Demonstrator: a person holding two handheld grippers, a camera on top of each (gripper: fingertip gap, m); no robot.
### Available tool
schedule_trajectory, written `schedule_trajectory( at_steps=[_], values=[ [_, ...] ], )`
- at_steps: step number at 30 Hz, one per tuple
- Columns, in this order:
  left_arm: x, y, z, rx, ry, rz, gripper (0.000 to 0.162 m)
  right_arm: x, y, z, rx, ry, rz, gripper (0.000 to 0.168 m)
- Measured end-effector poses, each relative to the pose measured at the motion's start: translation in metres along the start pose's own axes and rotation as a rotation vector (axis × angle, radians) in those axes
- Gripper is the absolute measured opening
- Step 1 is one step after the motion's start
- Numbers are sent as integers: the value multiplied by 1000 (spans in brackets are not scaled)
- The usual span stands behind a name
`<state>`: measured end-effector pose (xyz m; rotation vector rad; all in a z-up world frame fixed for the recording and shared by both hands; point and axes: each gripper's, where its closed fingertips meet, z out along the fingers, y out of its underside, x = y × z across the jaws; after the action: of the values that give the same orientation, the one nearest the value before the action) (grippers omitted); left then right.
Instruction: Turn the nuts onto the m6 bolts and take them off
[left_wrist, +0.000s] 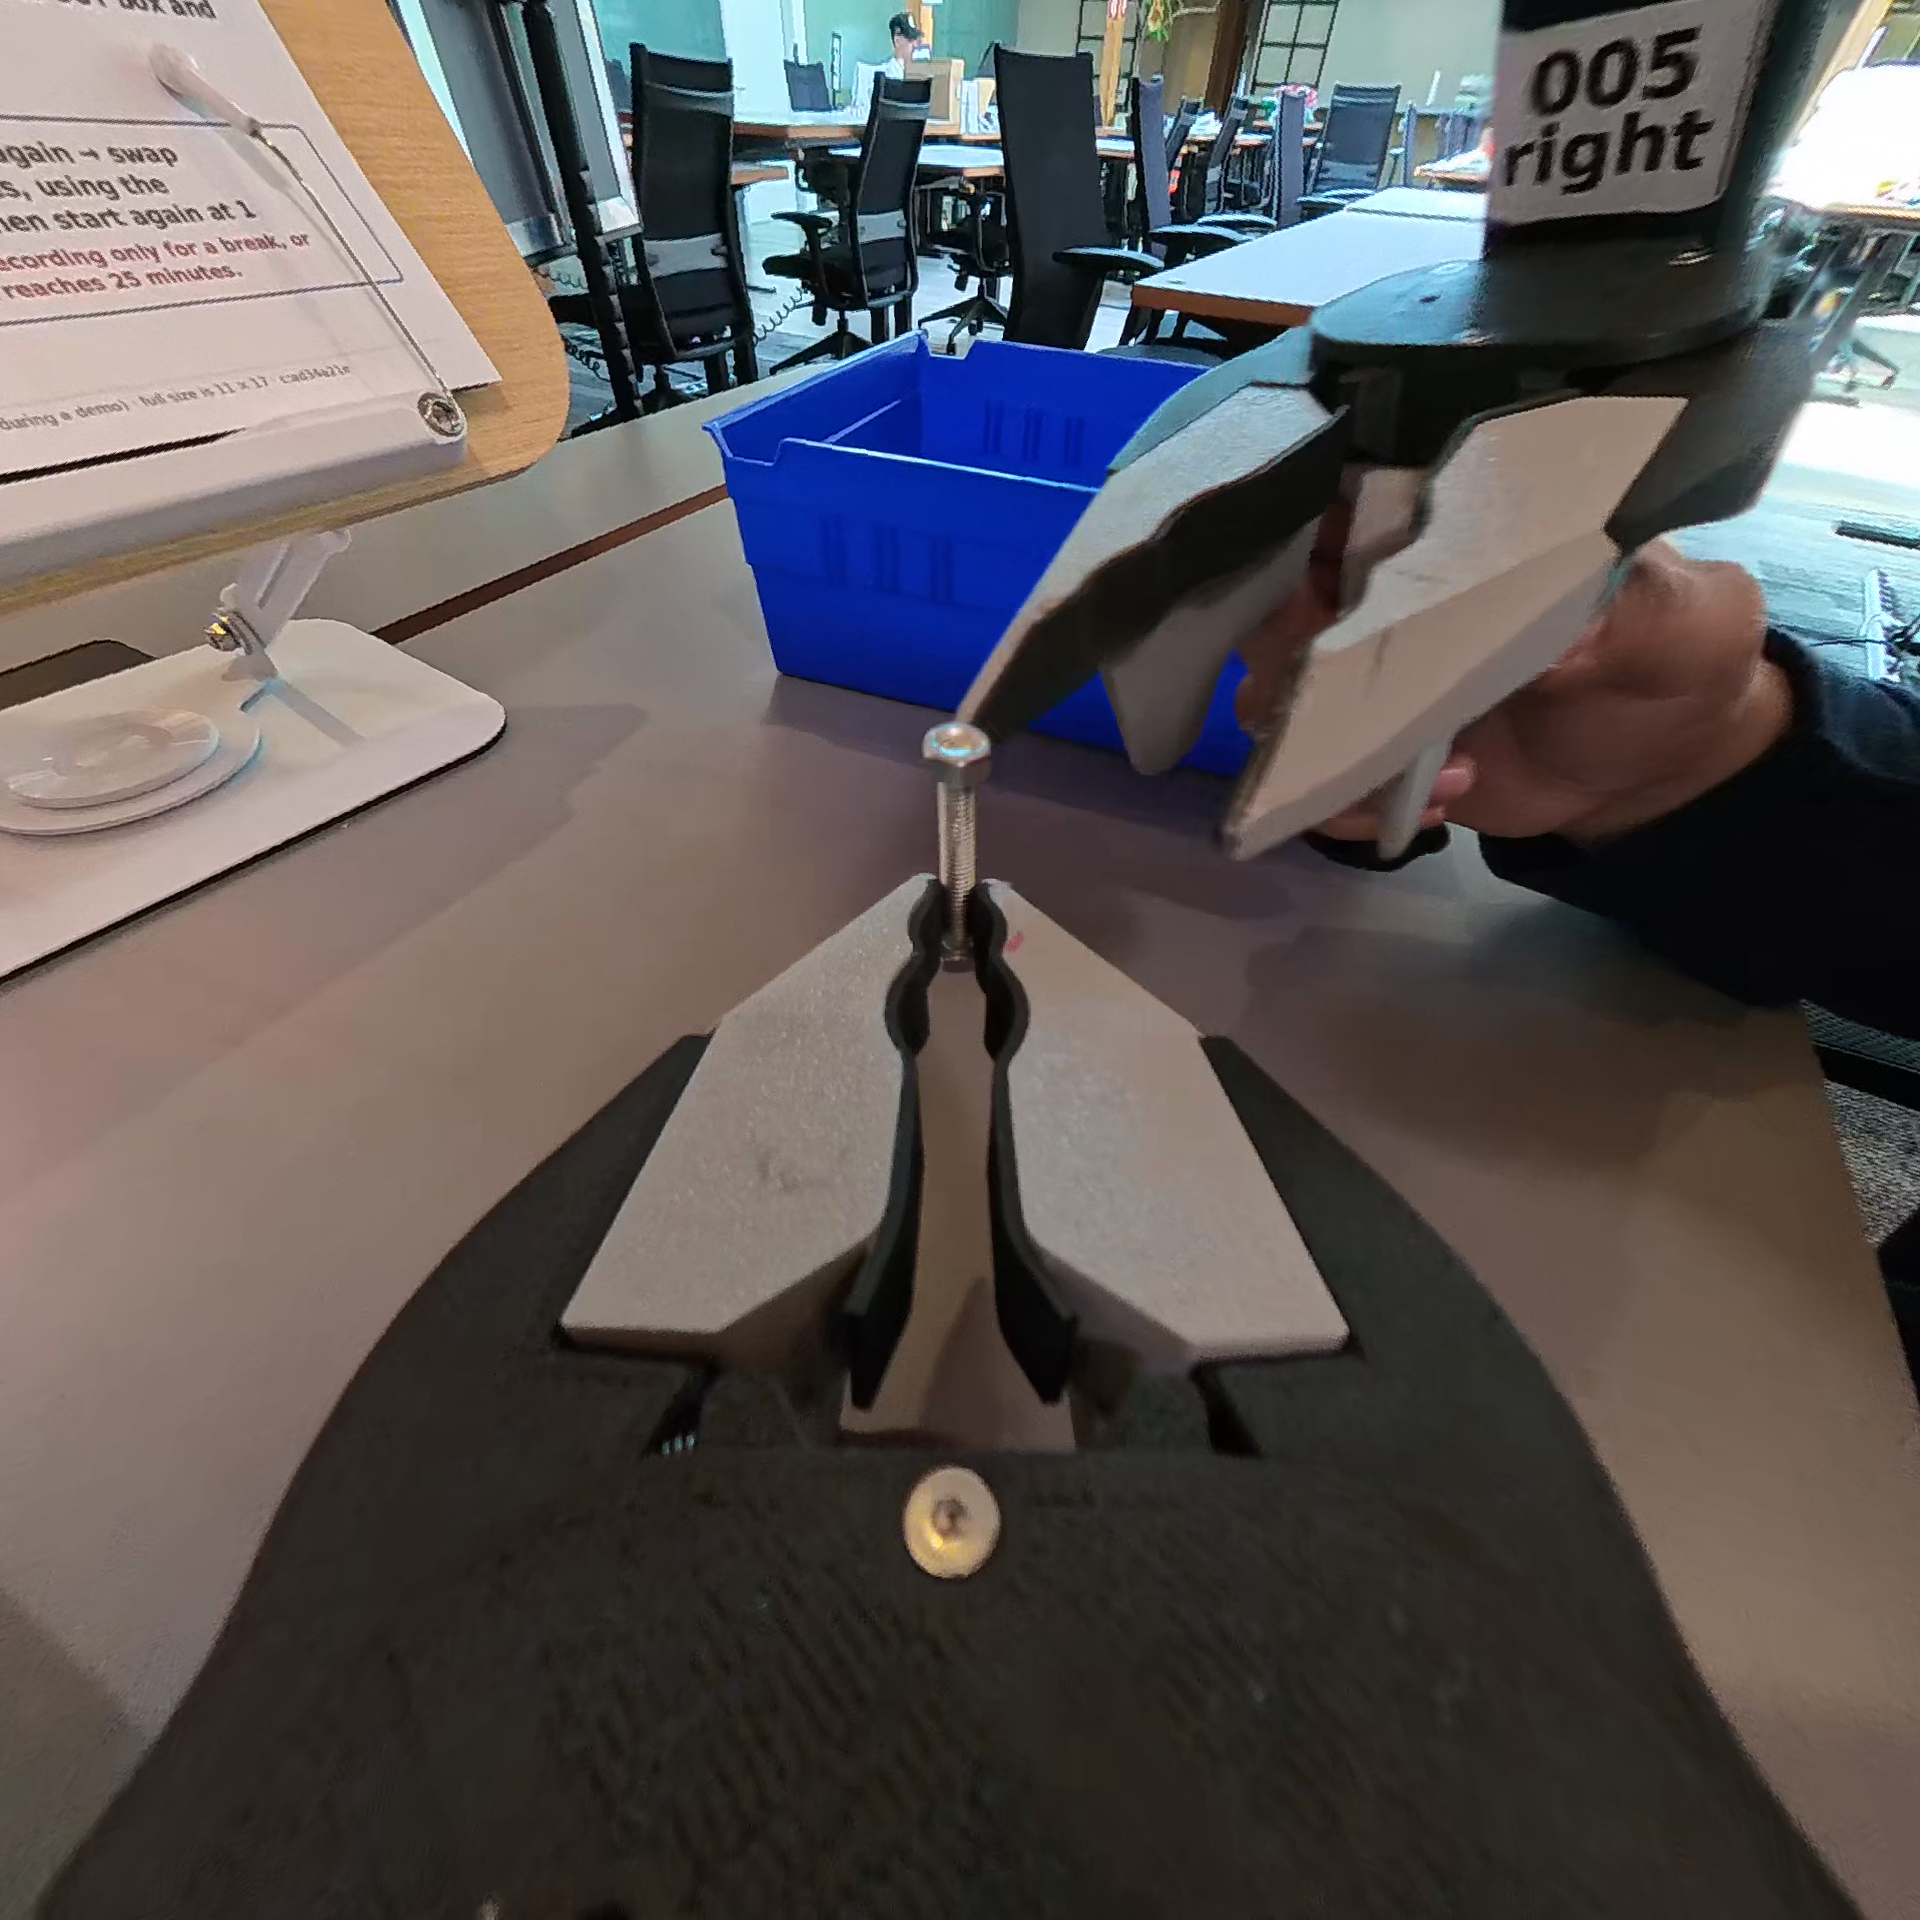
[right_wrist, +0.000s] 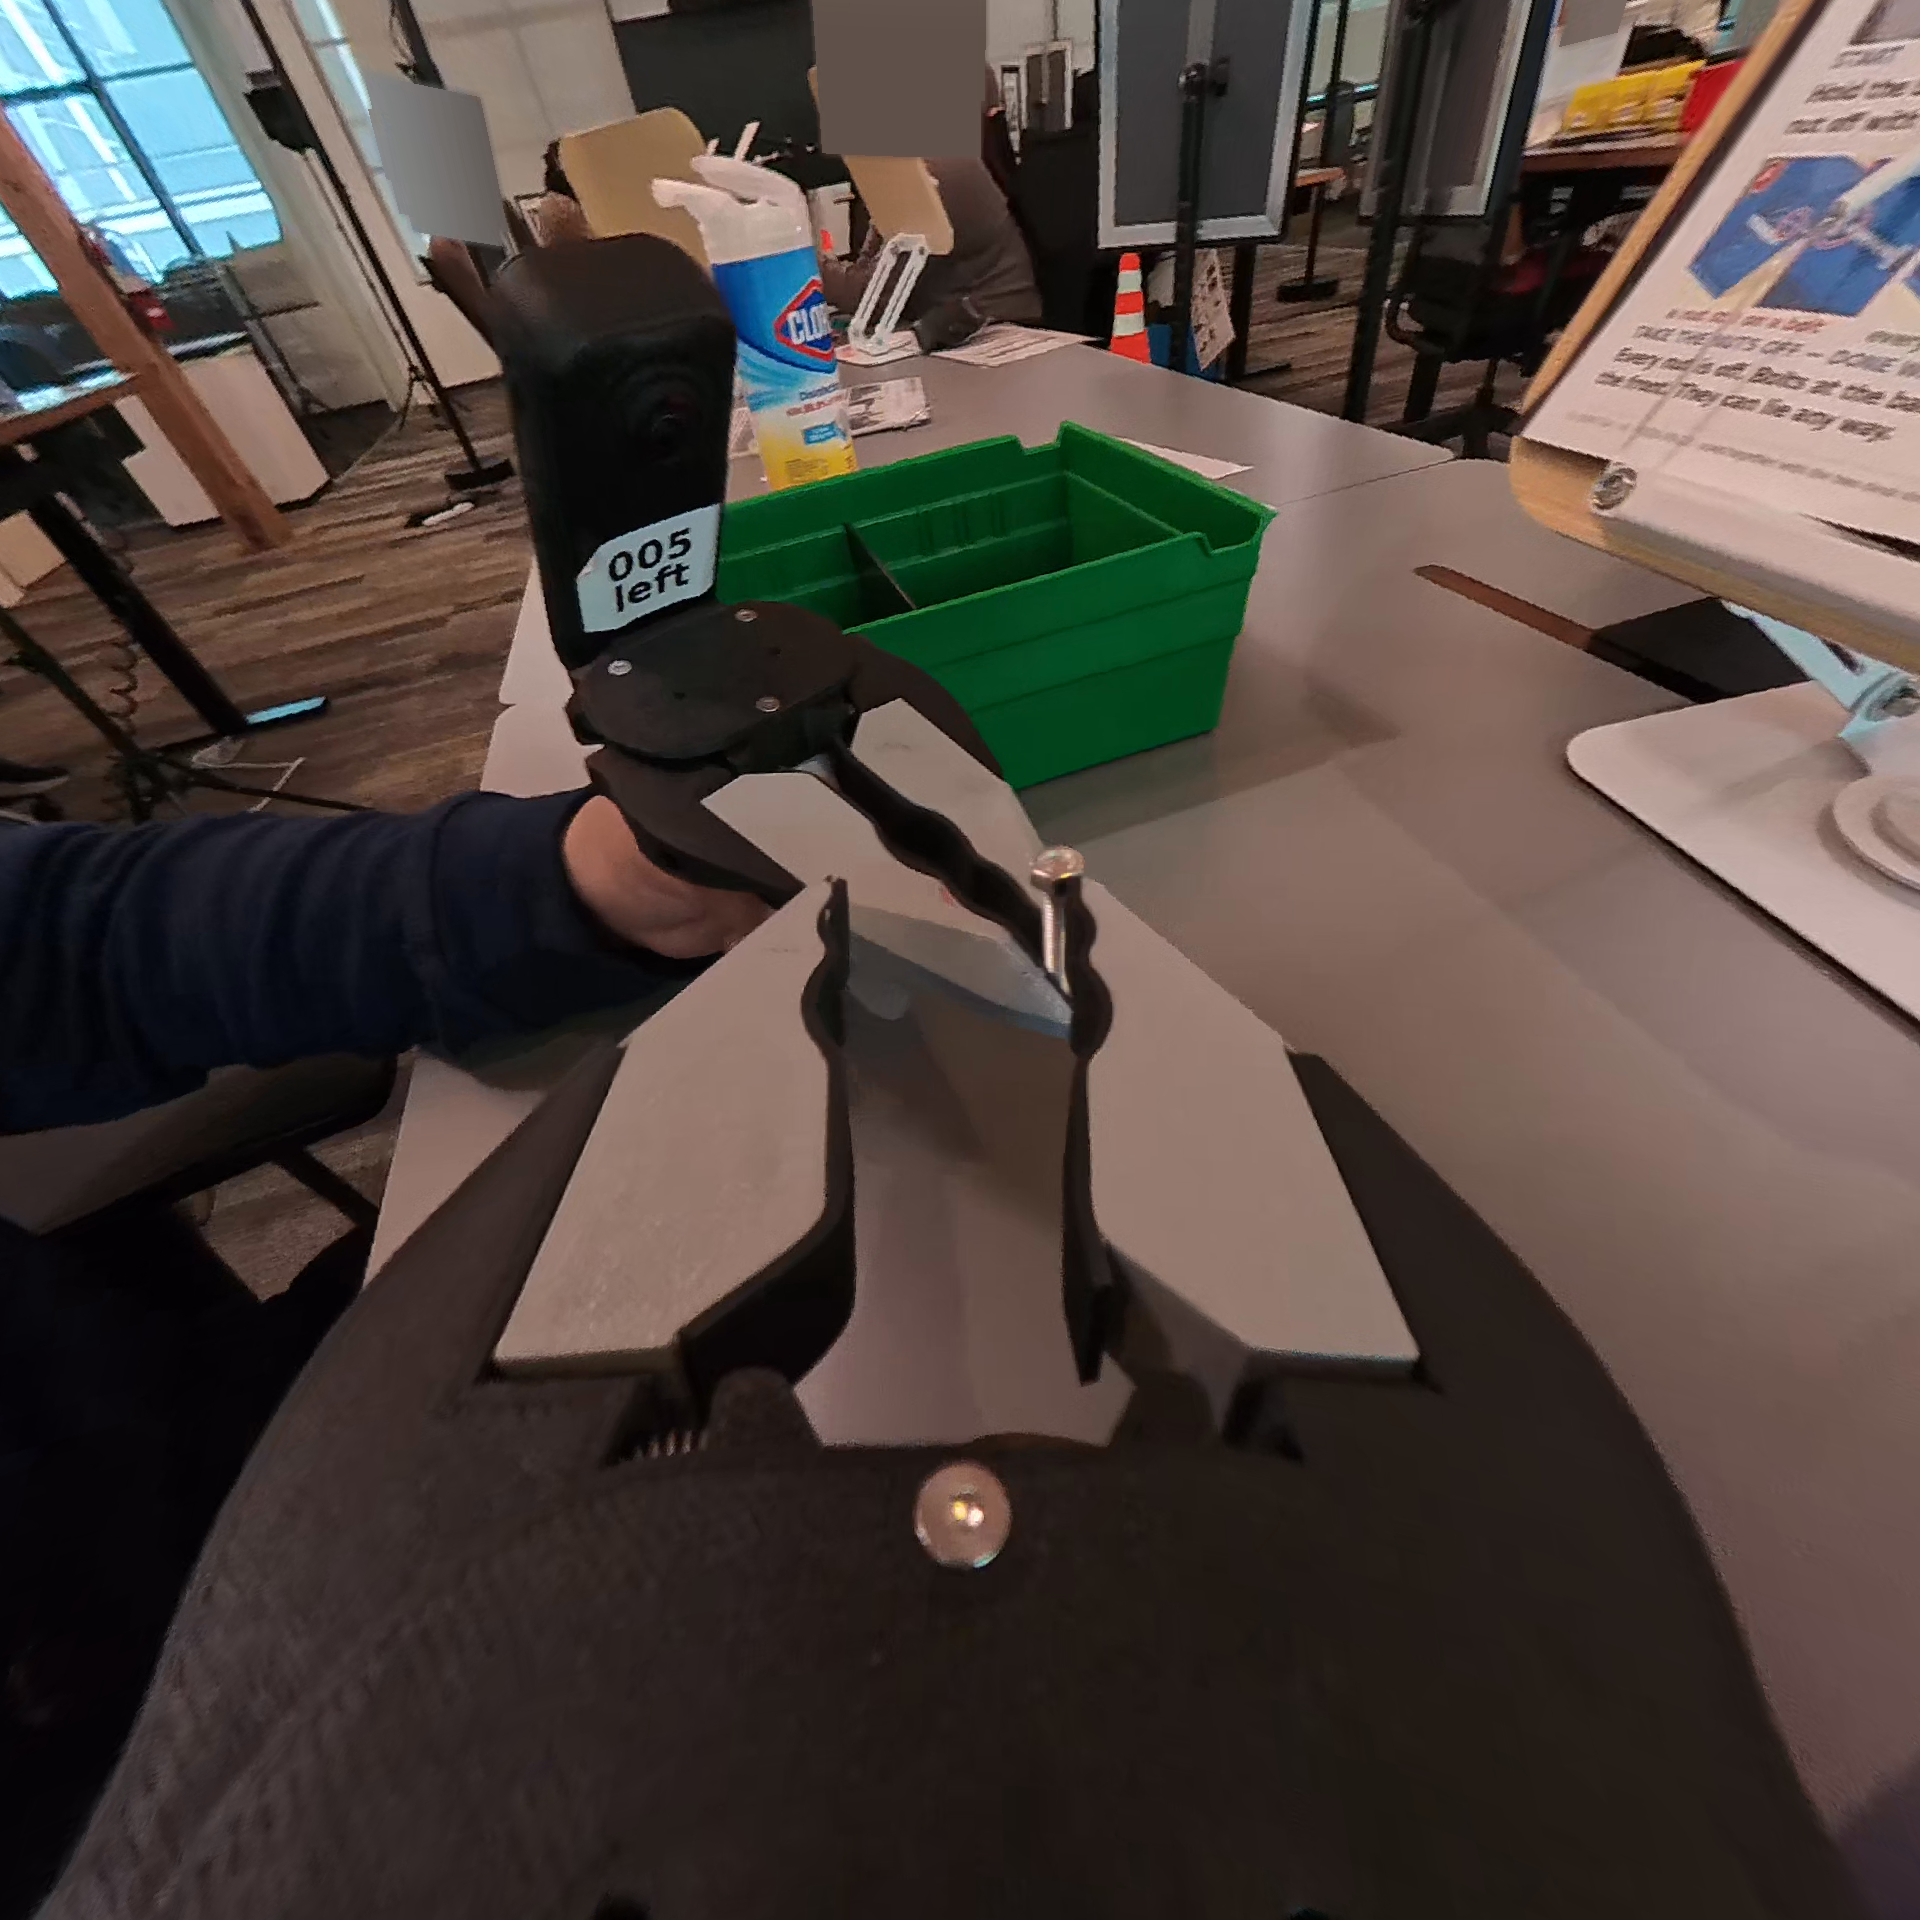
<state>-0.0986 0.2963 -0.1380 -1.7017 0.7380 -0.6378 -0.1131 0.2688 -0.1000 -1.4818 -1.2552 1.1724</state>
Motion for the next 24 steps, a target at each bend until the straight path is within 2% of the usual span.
schedule_trajectory(
  at_steps=[4, 9, 14, 15, 16, 17, 21, 24],
  values=[
    [-6, 4, 0, -17, -18, -28, 2, -14, 0, 2, -7, -48, -54, 30],
    [-1, 4, 1, -18, 2, -10, 3, 8, -2, -2, 15, 49, -4, 38],
    [1, 4, 2, -20, 2, 2, 3, -1, -1, 1, 18, -27, 38, 48],
    [-4, 5, 2, -27, -21, -5, 3, -3, 0, 1, 3, -29, 24, 44],
    [-10, 7, 1, -34, -44, -21, 3, -8, 3, 1, -14, -57, 7, 26],
    [-14, 7, 0, -32, -52, -46, 2, -12, 4, 2, -19, -78, 2, 21],
    [-11, 0, -3, 11, -21, -68, 2, -2, 3, 3, -9, -18, 11, 42],
    [-3, 2, 0, -8, 1, -28, 3, 7, 2, 2, 1, 23, 37, 47]
  ],
)
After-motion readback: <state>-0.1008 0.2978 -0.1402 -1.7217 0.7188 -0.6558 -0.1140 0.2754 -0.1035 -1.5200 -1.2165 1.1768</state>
